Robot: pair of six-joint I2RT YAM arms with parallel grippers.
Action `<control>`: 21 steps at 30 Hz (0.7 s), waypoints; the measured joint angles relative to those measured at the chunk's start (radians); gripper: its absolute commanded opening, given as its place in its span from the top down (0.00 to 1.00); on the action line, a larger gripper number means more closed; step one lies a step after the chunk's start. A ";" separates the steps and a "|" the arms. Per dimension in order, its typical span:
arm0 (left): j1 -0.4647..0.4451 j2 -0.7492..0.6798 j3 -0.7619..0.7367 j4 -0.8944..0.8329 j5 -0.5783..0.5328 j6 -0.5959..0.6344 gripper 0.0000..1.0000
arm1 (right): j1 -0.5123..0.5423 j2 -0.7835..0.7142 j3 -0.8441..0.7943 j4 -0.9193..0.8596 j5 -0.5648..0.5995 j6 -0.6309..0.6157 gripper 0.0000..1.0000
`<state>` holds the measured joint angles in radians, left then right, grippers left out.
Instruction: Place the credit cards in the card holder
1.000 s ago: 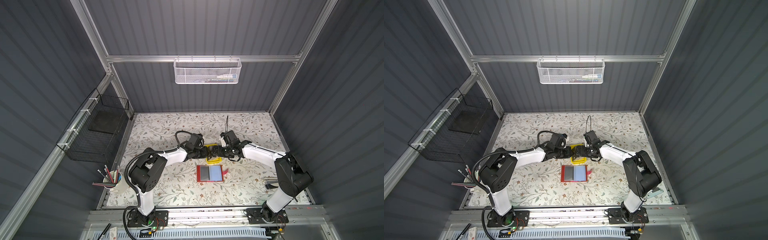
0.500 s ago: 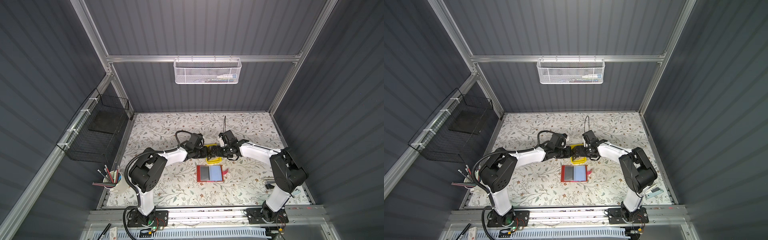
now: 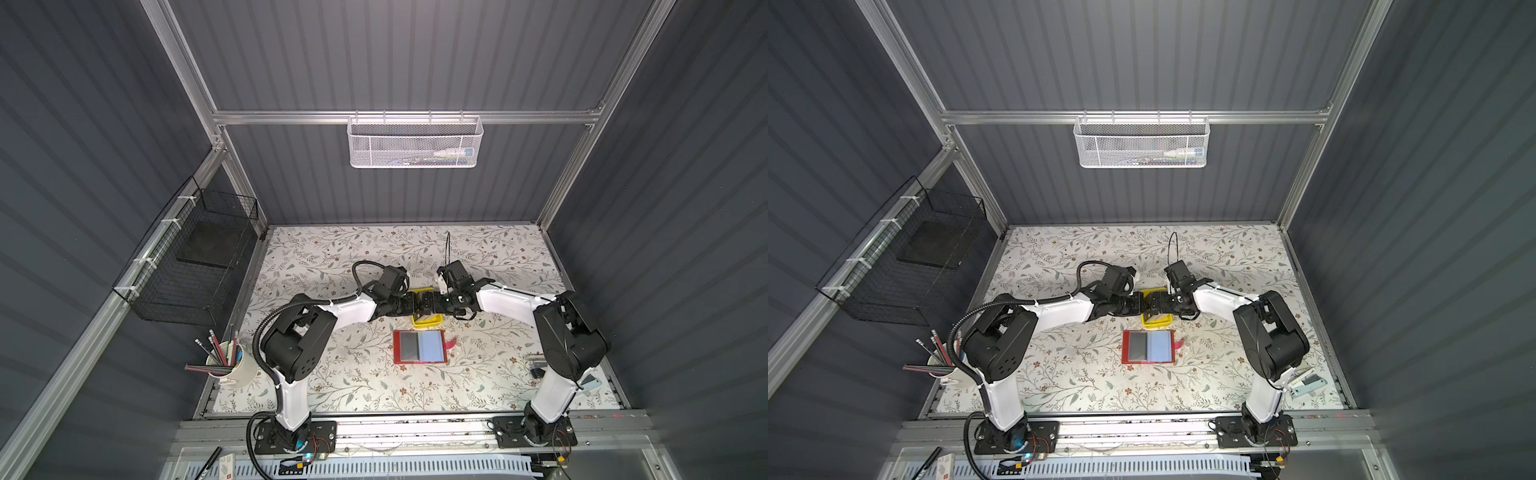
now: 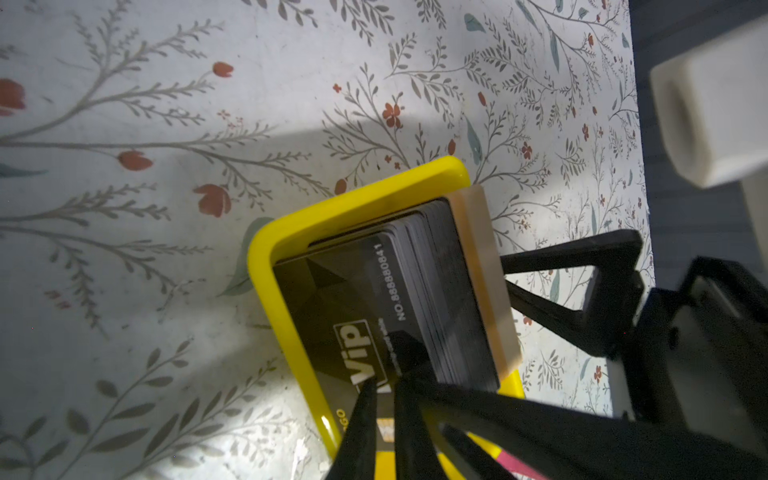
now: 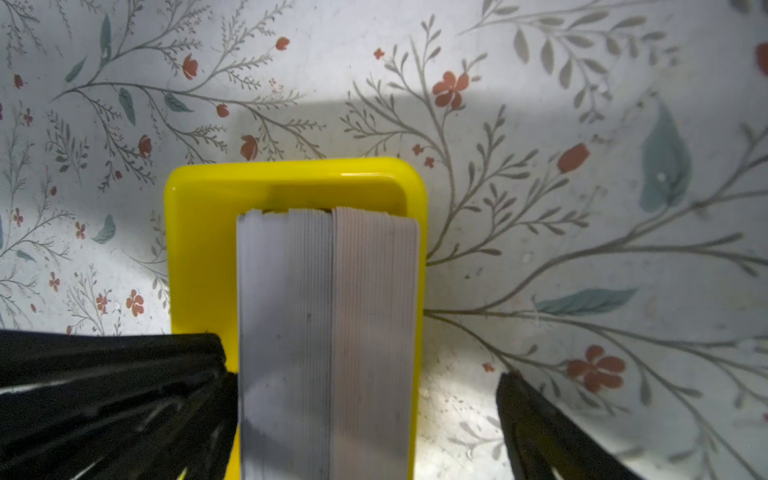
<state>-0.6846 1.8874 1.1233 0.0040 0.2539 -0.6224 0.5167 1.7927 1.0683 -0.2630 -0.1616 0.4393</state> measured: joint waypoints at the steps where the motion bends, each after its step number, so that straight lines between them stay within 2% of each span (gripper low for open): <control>1: 0.000 0.000 0.000 0.000 0.000 0.000 0.87 | 0.000 0.001 0.000 0.000 0.000 0.000 0.03; 21: 0.000 0.007 0.002 0.006 0.005 -0.001 0.88 | -0.027 -0.010 0.032 -0.022 0.004 -0.014 0.03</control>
<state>-0.6842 1.8946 1.1255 0.0101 0.2588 -0.6231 0.4892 1.7824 1.1000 -0.2852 -0.1574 0.4252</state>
